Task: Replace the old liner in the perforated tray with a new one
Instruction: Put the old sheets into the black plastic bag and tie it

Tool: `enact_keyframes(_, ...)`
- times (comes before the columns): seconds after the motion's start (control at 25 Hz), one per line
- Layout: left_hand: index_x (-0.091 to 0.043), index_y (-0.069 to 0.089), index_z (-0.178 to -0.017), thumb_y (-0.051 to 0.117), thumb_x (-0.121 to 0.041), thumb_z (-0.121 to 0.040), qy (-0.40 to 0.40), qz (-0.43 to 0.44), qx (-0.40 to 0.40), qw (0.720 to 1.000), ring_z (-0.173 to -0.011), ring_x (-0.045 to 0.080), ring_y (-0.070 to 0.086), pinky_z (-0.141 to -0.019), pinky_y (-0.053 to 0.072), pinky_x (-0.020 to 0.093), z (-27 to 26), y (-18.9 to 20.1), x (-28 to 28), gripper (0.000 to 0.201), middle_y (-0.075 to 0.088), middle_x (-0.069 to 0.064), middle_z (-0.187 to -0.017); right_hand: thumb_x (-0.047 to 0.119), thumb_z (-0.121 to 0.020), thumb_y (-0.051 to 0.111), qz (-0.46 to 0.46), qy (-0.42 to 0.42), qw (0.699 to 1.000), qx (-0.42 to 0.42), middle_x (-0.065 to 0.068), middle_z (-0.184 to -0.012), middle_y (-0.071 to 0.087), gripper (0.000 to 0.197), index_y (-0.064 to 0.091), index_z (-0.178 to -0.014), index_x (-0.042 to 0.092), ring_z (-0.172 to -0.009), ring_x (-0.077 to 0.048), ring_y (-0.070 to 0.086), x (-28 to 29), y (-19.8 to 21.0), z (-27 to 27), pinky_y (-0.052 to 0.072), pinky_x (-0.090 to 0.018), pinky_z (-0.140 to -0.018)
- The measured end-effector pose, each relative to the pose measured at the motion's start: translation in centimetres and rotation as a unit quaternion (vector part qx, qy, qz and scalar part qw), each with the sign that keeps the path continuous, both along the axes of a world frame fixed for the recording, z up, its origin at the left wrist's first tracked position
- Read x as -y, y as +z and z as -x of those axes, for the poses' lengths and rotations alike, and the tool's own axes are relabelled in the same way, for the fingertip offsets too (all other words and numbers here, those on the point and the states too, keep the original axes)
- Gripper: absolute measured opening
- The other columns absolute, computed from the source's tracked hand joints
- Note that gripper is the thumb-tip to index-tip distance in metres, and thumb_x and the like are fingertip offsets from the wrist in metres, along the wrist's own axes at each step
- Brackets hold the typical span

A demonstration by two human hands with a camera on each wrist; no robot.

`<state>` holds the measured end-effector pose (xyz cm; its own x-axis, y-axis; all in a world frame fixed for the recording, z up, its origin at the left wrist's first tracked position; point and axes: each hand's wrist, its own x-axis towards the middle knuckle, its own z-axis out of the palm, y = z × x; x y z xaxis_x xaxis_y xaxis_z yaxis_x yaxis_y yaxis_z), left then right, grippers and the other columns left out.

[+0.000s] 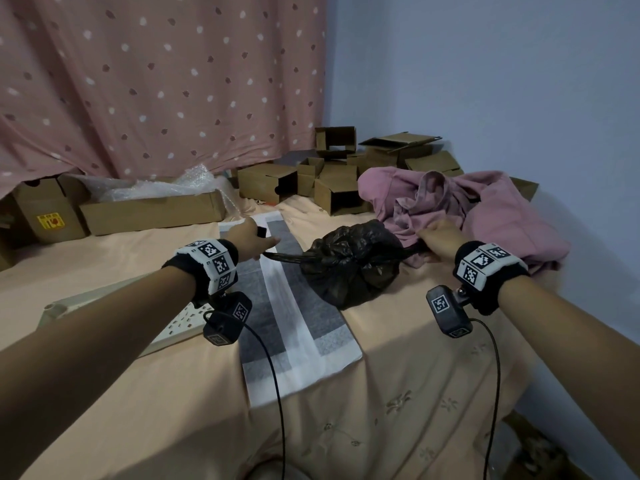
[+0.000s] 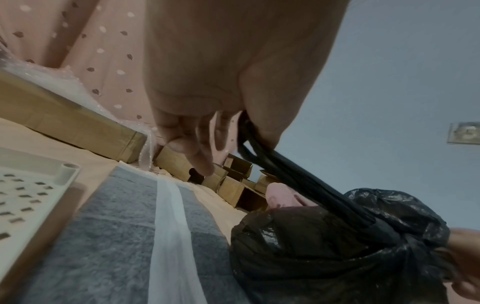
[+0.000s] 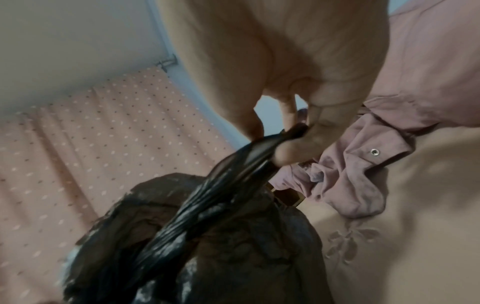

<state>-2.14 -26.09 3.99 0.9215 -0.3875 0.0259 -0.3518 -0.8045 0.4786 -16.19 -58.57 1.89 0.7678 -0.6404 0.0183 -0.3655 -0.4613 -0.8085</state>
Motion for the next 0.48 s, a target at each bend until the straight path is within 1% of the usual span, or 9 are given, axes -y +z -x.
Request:
enact_keyframes(0.04,0.007,0.046,-0.124,0.057,-0.046,-0.089,0.017,-0.003,0.021,1.0,-0.091,0.027,0.061,-0.069,0.048,0.033,0.1,0.1,0.2,0.064,0.064,0.016,-0.102,0.033,-0.092,0.053,0.051,-0.008,0.999,-0.005,-0.02,-0.103,0.066,0.028,0.061,-0.099,0.006,-0.092,-0.031,0.064,-0.3,0.4,0.1,0.056,-0.041,-0.084)
enact_keyframes(0.08,0.007,0.038,-0.134,0.058,-0.05,-0.086,0.027,-0.011,0.057,0.998,-0.111,0.031,0.055,-0.084,0.048,0.037,0.3,0.2,0.5,0.077,0.056,0.02,-0.123,0.04,-0.09,0.055,0.107,-0.014,0.994,0.001,-0.017,-0.117,0.059,0.044,0.055,-0.119,0.007,-0.11,-0.032,0.058,-0.5,0.7,0.0,0.048,-0.044,-0.097)
enact_keyframes(0.12,0.005,0.035,-0.137,0.057,-0.053,-0.085,0.022,-0.01,0.1,0.995,-0.124,0.034,0.046,-0.097,0.043,0.041,0.5,0.3,0.9,0.081,0.047,0.021,-0.136,0.048,-0.087,0.055,0.152,-0.005,0.988,0.018,-0.016,-0.132,0.051,0.059,0.045,-0.133,0.012,-0.124,-0.032,0.05,-1.2,1.2,0.1,0.042,-0.046,-0.105)
enact_keyframes(0.16,0.001,0.036,-0.138,0.055,-0.055,-0.085,-0.004,0.0,0.135,0.991,-0.131,0.035,0.039,-0.105,0.038,0.044,1.0,0.4,1.7,0.08,0.041,0.02,-0.141,0.054,-0.085,0.054,0.188,0.017,0.981,0.04,-0.014,-0.142,0.045,0.068,0.038,-0.14,0.016,-0.132,-0.032,0.043,-1.7,1.6,-0.2,0.037,-0.047,-0.109)
enact_keyframes(0.24,-0.007,0.033,-0.144,0.049,-0.058,-0.087,-0.093,-0.011,0.155,0.984,-0.139,0.034,0.03,-0.114,0.029,0.047,2.2,0.3,3.7,0.077,0.033,0.016,-0.15,0.063,-0.085,0.047,0.224,0.086,0.969,0.06,-0.007,-0.15,0.04,0.075,0.033,-0.145,0.022,-0.138,-0.029,0.038,-3.7,2.4,-1.0,0.032,-0.05,-0.113)
enact_keyframes(0.32,-0.014,0.022,-0.151,0.038,-0.058,-0.092,-0.157,-0.072,0.116,0.978,-0.147,0.031,0.016,-0.121,0.016,0.045,3.1,-0.6,6.0,0.075,0.017,0.01,-0.16,0.073,-0.082,0.036,0.223,0.152,0.963,0.018,-0.004,-0.155,0.034,0.081,0.029,-0.148,0.027,-0.143,-0.027,0.031,-5.2,2.6,-2.4,0.025,-0.052,-0.116)
enact_keyframes(0.4,-0.019,0.011,-0.153,0.029,-0.059,-0.094,-0.17,-0.124,0.049,0.976,-0.15,0.03,0.005,-0.123,0.007,0.044,3.0,-1.7,8.2,0.073,0.004,0.007,-0.163,0.073,-0.084,0.029,0.237,0.193,0.951,-0.056,-0.003,-0.16,0.023,0.078,0.025,-0.15,0.032,-0.148,-0.027,0.019,-6.0,2.3,-4.4,0.013,-0.051,-0.12)
enact_keyframes(0.44,-0.022,0.009,-0.153,0.026,-0.059,-0.095,-0.172,-0.145,0.022,0.974,-0.151,0.03,0.002,-0.123,0.006,0.045,2.7,-2.1,9.2,0.072,0.002,0.006,-0.163,0.074,-0.084,0.026,0.257,0.212,0.937,-0.108,-0.004,-0.161,0.018,0.078,0.023,-0.15,0.034,-0.15,-0.028,0.012,-6.3,2.4,-5.0,0.008,-0.05,-0.121)
enact_keyframes(0.48,-0.023,0.008,-0.154,0.025,-0.059,-0.095,-0.179,-0.164,0.003,0.97,-0.151,0.03,0.002,-0.122,0.005,0.047,2.4,-2.3,10.0,0.071,0.001,0.005,-0.163,0.077,-0.08,0.024,0.267,0.233,0.923,-0.151,-0.005,-0.162,0.015,0.082,0.021,-0.15,0.036,-0.15,-0.029,0.008,-6.3,2.2,-5.9,0.005,-0.051,-0.121)
